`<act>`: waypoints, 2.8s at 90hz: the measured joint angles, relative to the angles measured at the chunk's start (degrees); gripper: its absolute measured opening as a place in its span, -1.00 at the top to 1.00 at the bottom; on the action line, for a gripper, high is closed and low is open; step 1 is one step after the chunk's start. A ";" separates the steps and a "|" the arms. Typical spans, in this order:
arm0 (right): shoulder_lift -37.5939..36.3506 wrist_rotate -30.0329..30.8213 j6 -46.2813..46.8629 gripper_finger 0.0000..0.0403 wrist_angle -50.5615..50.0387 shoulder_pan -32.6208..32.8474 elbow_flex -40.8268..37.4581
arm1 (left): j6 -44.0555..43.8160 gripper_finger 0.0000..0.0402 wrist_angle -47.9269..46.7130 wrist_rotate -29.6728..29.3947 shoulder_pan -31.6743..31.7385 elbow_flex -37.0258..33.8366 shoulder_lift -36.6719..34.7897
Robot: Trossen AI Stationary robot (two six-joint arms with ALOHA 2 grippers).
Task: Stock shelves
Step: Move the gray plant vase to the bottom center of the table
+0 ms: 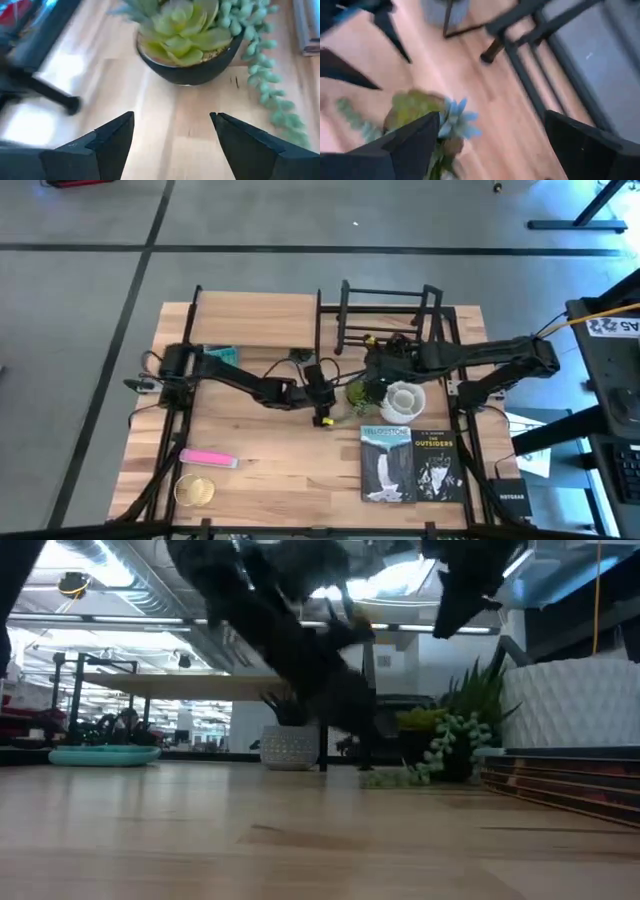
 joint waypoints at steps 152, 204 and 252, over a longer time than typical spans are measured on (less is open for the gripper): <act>41.69 6.11 -8.92 -0.70 58.23 1.95 -0.02 | -34.90 -0.32 7.42 -23.46 -9.37 -33.80 -15.73; 42.07 8.75 -4.45 -0.70 64.04 -4.76 -0.04 | -12.99 -0.32 19.53 -9.54 6.79 -39.17 -15.73; 46.48 0.74 -0.88 -0.70 74.92 -7.80 0.00 | -16.88 -0.32 12.56 -15.60 4.78 -39.04 -15.91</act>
